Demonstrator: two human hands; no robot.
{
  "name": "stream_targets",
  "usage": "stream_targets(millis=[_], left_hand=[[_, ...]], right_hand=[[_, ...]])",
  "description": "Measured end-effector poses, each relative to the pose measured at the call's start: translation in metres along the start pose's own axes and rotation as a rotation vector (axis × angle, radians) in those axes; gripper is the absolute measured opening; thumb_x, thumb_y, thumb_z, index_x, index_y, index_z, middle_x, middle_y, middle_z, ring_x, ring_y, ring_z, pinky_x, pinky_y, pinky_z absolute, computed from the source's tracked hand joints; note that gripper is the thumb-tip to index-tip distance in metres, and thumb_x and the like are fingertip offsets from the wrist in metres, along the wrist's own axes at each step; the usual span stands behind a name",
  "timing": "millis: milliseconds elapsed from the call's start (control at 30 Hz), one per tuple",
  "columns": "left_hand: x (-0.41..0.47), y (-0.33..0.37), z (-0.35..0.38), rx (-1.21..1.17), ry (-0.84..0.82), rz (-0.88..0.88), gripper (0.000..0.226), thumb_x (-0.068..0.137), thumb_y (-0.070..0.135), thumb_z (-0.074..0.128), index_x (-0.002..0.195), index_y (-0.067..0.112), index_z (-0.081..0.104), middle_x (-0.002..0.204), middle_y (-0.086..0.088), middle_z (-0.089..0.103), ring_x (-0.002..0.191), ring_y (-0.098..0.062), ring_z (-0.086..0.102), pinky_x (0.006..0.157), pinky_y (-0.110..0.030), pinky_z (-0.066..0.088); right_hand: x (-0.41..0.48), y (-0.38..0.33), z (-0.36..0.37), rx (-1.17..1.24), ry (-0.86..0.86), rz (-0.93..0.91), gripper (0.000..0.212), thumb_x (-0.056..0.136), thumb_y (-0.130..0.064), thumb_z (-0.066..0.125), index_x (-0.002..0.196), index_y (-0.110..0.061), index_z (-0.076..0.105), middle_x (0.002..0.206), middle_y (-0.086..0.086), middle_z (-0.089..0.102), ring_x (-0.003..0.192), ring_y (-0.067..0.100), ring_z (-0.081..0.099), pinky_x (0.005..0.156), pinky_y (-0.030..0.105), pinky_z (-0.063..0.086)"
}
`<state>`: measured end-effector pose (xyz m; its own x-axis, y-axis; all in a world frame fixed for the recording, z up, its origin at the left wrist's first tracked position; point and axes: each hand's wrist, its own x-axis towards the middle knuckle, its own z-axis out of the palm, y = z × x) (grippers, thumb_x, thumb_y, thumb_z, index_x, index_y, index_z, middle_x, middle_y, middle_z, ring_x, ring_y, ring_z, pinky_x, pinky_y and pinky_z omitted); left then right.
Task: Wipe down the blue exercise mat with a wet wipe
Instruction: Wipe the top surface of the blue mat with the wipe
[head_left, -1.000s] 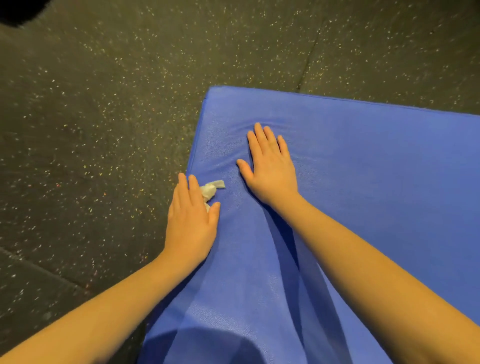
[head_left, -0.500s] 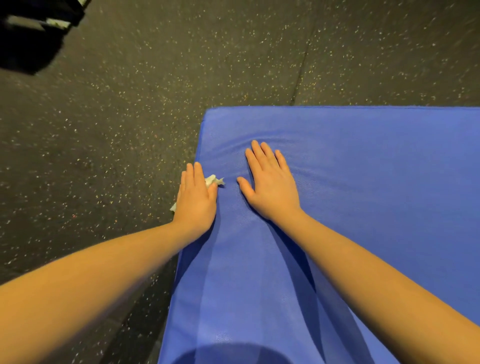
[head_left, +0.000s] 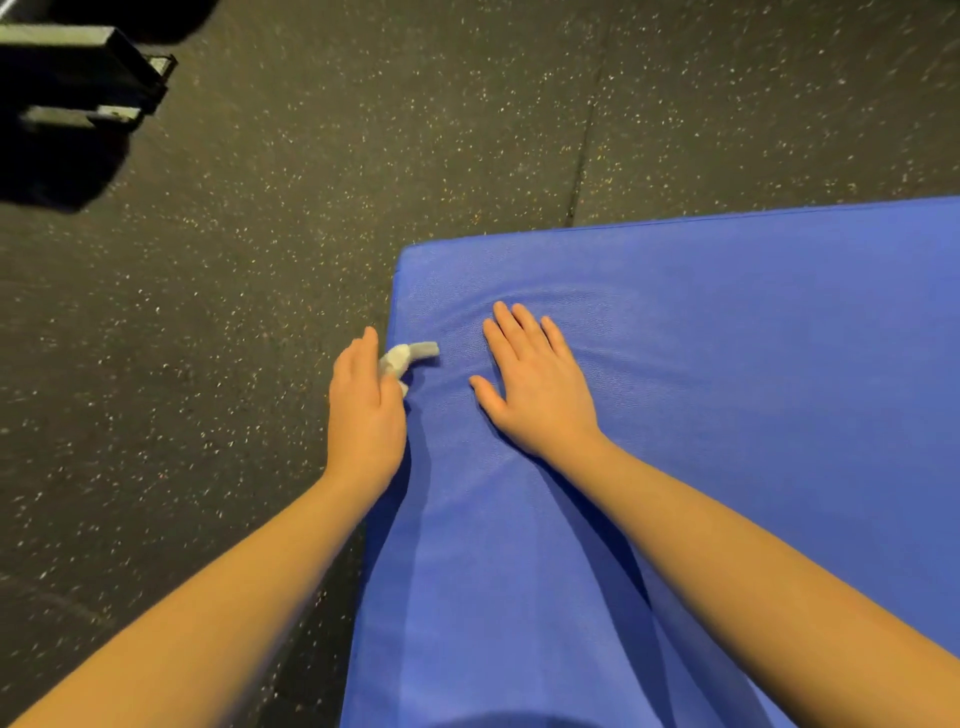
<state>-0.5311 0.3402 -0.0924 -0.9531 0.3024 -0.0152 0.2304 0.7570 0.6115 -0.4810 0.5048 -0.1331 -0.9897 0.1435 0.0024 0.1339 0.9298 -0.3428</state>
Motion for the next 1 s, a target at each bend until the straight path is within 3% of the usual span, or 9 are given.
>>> stream_targets(millis=[67, 167, 267, 333, 500, 633, 767, 867, 1000], left_hand=[[-0.012, -0.016, 0.000, 0.073, -0.053, 0.067, 0.031, 0.100, 0.008, 0.036, 0.126, 0.012, 0.053, 0.135, -0.007, 0.047, 0.127, -0.022, 0.040, 0.096, -0.023, 0.029], [-0.006, -0.036, 0.010, 0.133, -0.015, 0.091, 0.030, 0.101, 0.018, 0.046, 0.125, 0.013, 0.062, 0.130, -0.006, 0.055, 0.120, -0.026, 0.047, 0.099, -0.031, 0.038], [0.029, -0.029, 0.013, -0.012, 0.116, -0.022, 0.025, 0.097, 0.037, 0.051, 0.098, 0.027, 0.074, 0.083, 0.000, 0.062, 0.079, -0.016, 0.054, 0.065, -0.016, 0.038], [0.056, -0.030, 0.014, -0.035, 0.204, -0.154, 0.020, 0.093, 0.031, 0.058, 0.085, 0.018, 0.071, 0.073, -0.001, 0.056, 0.069, -0.024, 0.054, 0.052, -0.014, 0.030], [0.032, -0.023, 0.036, 0.056, 0.192, -0.155, 0.023, 0.095, 0.016, 0.046, 0.107, 0.004, 0.061, 0.095, -0.018, 0.057, 0.089, -0.036, 0.053, 0.066, -0.034, 0.033], [0.019, -0.016, 0.038, 0.004, 0.177, 0.106, 0.033, 0.098, 0.009, 0.036, 0.128, 0.014, 0.048, 0.135, 0.003, 0.051, 0.112, -0.021, 0.048, 0.093, -0.028, 0.036], [0.082, -0.007, 0.032, 0.026, 0.085, 0.108, 0.057, 0.090, -0.001, 0.031, 0.134, 0.031, 0.050, 0.104, 0.000, 0.057, 0.092, -0.017, 0.051, 0.077, -0.033, 0.041], [0.107, 0.004, 0.038, 0.104, 0.071, 0.010, 0.068, 0.083, -0.008, 0.030, 0.134, 0.032, 0.051, 0.094, -0.004, 0.050, 0.080, -0.021, 0.044, 0.063, -0.027, 0.024], [0.085, 0.001, 0.047, 0.035, 0.129, 0.080, 0.048, 0.089, -0.003, 0.030, 0.125, 0.022, 0.051, 0.104, -0.001, 0.050, 0.092, -0.019, 0.048, 0.075, -0.036, 0.039]], right_hand=[[0.000, 0.000, 0.000, 0.001, 0.004, -0.002, 0.075, 0.088, -0.052, 0.021, 0.145, -0.007, 0.039, 0.156, 0.009, 0.029, 0.145, 0.026, 0.023, 0.119, 0.044, 0.014], [0.001, 0.000, 0.000, 0.006, 0.014, -0.003, 0.074, 0.088, -0.052, 0.022, 0.145, -0.007, 0.039, 0.155, 0.010, 0.031, 0.145, 0.027, 0.023, 0.119, 0.044, 0.015], [0.000, 0.000, 0.001, -0.001, 0.016, -0.005, 0.074, 0.088, -0.052, 0.023, 0.144, -0.007, 0.040, 0.155, 0.009, 0.031, 0.144, 0.026, 0.024, 0.119, 0.043, 0.015], [0.000, 0.001, 0.001, -0.007, 0.021, -0.007, 0.073, 0.089, -0.052, 0.023, 0.144, -0.007, 0.040, 0.155, 0.009, 0.031, 0.144, 0.026, 0.024, 0.119, 0.043, 0.015], [0.000, 0.001, 0.001, -0.008, 0.029, -0.002, 0.073, 0.089, -0.052, 0.024, 0.144, -0.008, 0.041, 0.155, 0.009, 0.032, 0.144, 0.026, 0.025, 0.119, 0.044, 0.017], [0.000, 0.001, 0.003, -0.007, 0.050, -0.001, 0.070, 0.089, -0.050, 0.028, 0.142, -0.007, 0.044, 0.153, 0.010, 0.035, 0.142, 0.027, 0.029, 0.117, 0.046, 0.022], [0.001, 0.003, 0.004, -0.016, 0.065, -0.012, 0.069, 0.090, -0.049, 0.030, 0.141, -0.006, 0.045, 0.152, 0.010, 0.036, 0.142, 0.027, 0.029, 0.117, 0.046, 0.023], [0.000, 0.003, 0.006, -0.021, 0.081, -0.013, 0.067, 0.090, -0.049, 0.032, 0.141, -0.007, 0.046, 0.152, 0.010, 0.037, 0.142, 0.027, 0.031, 0.116, 0.046, 0.023], [-0.001, 0.003, 0.007, -0.033, 0.105, -0.017, 0.066, 0.090, -0.048, 0.034, 0.139, -0.006, 0.049, 0.150, 0.010, 0.040, 0.140, 0.027, 0.034, 0.115, 0.046, 0.026]])
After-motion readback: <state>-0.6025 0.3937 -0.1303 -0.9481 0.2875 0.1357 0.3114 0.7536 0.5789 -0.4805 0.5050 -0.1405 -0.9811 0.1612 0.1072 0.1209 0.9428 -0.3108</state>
